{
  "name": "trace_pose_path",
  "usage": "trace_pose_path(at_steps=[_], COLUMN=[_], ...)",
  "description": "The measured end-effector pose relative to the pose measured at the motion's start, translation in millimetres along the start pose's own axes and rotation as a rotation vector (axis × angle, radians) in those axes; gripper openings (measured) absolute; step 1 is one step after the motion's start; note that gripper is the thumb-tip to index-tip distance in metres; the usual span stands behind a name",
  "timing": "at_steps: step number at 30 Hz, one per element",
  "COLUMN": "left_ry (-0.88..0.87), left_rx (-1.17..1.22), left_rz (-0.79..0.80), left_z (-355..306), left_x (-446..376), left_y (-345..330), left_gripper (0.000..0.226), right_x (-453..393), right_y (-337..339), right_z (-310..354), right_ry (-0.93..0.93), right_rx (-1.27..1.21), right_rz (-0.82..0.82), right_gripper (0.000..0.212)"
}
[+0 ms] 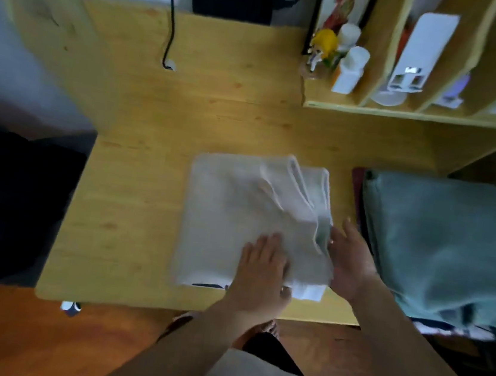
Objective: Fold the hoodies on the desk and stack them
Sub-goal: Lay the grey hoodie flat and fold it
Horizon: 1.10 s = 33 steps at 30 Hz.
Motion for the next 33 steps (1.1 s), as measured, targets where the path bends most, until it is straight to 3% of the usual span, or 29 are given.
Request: trace_pose_path(at_steps=[3, 5, 9, 11, 13, 16, 20, 23, 25, 27, 28, 30, 32, 33], left_ry=[-0.039, -0.029, 0.405, 0.676, 0.788, 0.771, 0.686, 0.611, 0.649, 0.710, 0.676, 0.466, 0.268, 0.213], left_rx=[-0.162, -0.092, -0.069, 0.067, 0.222, 0.274, 0.246, 0.124, 0.046, -0.061, -0.125, -0.207, -0.263, -0.294], left_rz=[0.150, 0.015, -0.407, -0.417, -0.397, -0.411, -0.391, -0.346, -0.347, -0.415, -0.481, -0.566, -0.473, -0.393], left_z=[4, 5, 60, 93, 110, 118, 129, 135, 146, 150, 142, 109, 68, 52], left_x=[5, 16, 67, 92, 98, 92, 84, 75, 74, 76, 75, 64, 44, 37], left_y=[-41, -23, 31, 35, 34, 37, 50, 66, 80, 94, 100, 100, 69, 47], left_gripper=[0.052, 0.046, 0.062, 0.079, 0.087, 0.085, 0.077, 0.076, 0.070, 0.067, 0.069, 0.072, 0.066, 0.062], right_x=[-13, -19, -26, -15, 5, 23, 17, 6, 11, 30, 36, 42, 47, 45], right_y=[31, 27, 21, 14, 10, 19, 45, 44, 38, 35, 38, 31, -6, -30], right_z=[-18, -19, -12, -7, 1, -14, -47, -47, -57, -65, -58, -17, 21, 31], right_ry=[-0.091, -0.084, 0.033, 0.067, 0.131, 0.140, -0.028, -0.084, -0.216, -0.315, -0.292, -0.021, 0.429, 0.655], right_rx=[0.264, 0.323, 0.734, 0.762, 0.668, 0.607, 0.851, 1.094, 1.081, 1.314, 1.537, 1.868, 1.758, 1.665], right_rz=[-0.070, -0.061, -0.259, -0.282, -0.285, -0.328, -0.461, -0.368, -0.182, 0.009, 0.005, -0.246, -0.431, -0.435], right_gripper=[0.052, 0.045, 0.044, 0.038, 0.032, 0.019, 0.026, 0.025, 0.032, 0.026, 0.023, 0.014, 0.014, 0.022])
Point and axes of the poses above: each hand's wrist, its own x-axis away from the middle knuckle, its own y-axis out of the back of the hand, z = x × y, the point moved 7 cm from there along -x, towards the middle knuckle, and after that the axes turned 15 degrees about x, right-handed, at the moved point
